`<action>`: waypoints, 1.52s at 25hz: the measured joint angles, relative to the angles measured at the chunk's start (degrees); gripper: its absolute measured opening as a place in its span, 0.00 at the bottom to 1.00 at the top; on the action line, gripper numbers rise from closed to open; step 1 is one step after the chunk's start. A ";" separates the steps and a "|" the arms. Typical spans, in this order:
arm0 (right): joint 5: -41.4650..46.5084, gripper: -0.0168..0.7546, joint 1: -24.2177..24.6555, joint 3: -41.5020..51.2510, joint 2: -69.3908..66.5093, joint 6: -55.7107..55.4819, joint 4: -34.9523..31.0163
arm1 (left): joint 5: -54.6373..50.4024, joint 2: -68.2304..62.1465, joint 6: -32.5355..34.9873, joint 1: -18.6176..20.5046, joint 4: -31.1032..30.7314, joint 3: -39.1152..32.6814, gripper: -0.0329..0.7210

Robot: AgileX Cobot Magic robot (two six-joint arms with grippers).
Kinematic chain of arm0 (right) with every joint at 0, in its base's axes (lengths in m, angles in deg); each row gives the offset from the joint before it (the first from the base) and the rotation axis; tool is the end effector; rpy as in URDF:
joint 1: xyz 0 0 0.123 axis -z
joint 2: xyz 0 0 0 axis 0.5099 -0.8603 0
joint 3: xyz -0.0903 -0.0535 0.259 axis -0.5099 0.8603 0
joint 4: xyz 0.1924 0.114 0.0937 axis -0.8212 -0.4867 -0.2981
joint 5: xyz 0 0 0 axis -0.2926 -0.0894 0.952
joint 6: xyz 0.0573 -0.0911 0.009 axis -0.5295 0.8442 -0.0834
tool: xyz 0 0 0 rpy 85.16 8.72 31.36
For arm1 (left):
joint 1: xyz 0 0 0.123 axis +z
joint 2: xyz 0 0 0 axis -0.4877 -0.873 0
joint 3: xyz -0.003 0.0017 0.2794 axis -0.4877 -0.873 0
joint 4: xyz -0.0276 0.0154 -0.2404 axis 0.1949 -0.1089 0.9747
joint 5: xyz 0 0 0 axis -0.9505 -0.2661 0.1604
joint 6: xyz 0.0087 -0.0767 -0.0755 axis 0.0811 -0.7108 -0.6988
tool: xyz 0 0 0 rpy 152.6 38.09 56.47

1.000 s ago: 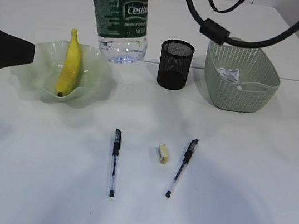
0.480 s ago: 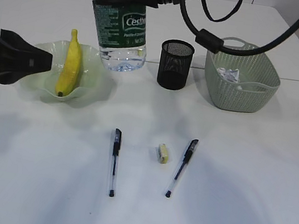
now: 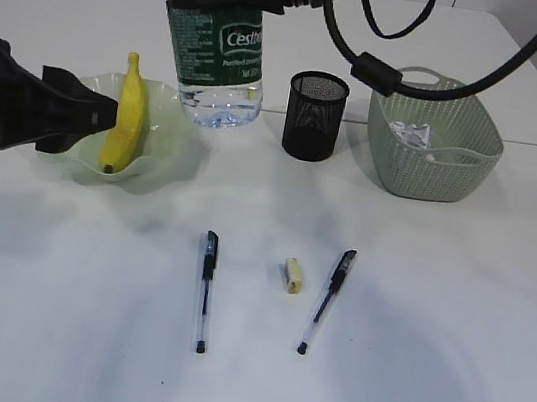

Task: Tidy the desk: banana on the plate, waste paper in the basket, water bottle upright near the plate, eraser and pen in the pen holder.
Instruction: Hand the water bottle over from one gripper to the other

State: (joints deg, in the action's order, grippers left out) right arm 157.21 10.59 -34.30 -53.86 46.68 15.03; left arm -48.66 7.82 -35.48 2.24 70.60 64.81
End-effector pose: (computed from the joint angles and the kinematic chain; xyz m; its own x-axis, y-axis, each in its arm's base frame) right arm 0.3662 0.2358 0.3391 -0.2231 -0.3125 -0.9233 -0.9748 0.0766 0.2097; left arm 0.2479 -0.1214 0.2510 -0.4877 -0.0743 -0.8698 0.2938 0.9243 -0.2437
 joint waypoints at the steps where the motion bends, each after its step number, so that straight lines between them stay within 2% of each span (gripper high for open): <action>1: 0.00 0.52 0.00 0.00 0.00 0.10 0.00 | 0.53 0.00 0.00 0.00 0.00 0.00 0.51; 13: 0.00 0.52 0.00 0.00 0.00 0.60 0.00 | 1.20 0.00 0.03 0.00 0.32 0.00 0.45; 17: 0.00 0.52 0.00 0.00 0.00 0.84 0.00 | 1.70 0.00 0.61 0.00 -5.24 -0.11 0.44; 21: 0.00 0.52 0.00 0.00 0.00 1.19 0.00 | 8.28 0.21 0.38 0.00 -6.68 -2.33 0.44; 24: 0.00 0.52 0.00 0.00 0.00 1.41 0.00 | 16.21 2.50 -2.72 0.00 -8.49 -7.36 0.44; 27: 0.00 0.52 0.00 0.00 0.00 1.75 0.00 | 25.19 4.95 -10.85 0.00 -15.90 -13.16 0.44; 30: 0.00 0.52 0.00 0.00 0.00 2.07 0.00 | 33.92 5.57 -20.28 0.00 -27.15 -18.01 0.44; 36: 0.00 0.52 0.00 0.00 0.00 2.21 0.00 | 43.53 3.41 -31.80 0.00 -45.44 -20.18 0.43; 38: 0.00 0.52 0.00 0.00 0.00 2.21 0.00 | 45.63 1.51 -33.32 0.00 -48.55 -20.18 0.43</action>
State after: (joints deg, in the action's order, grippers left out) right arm 157.21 10.59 -34.30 -53.86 48.88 15.03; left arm -3.02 9.33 -68.80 2.24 22.05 44.63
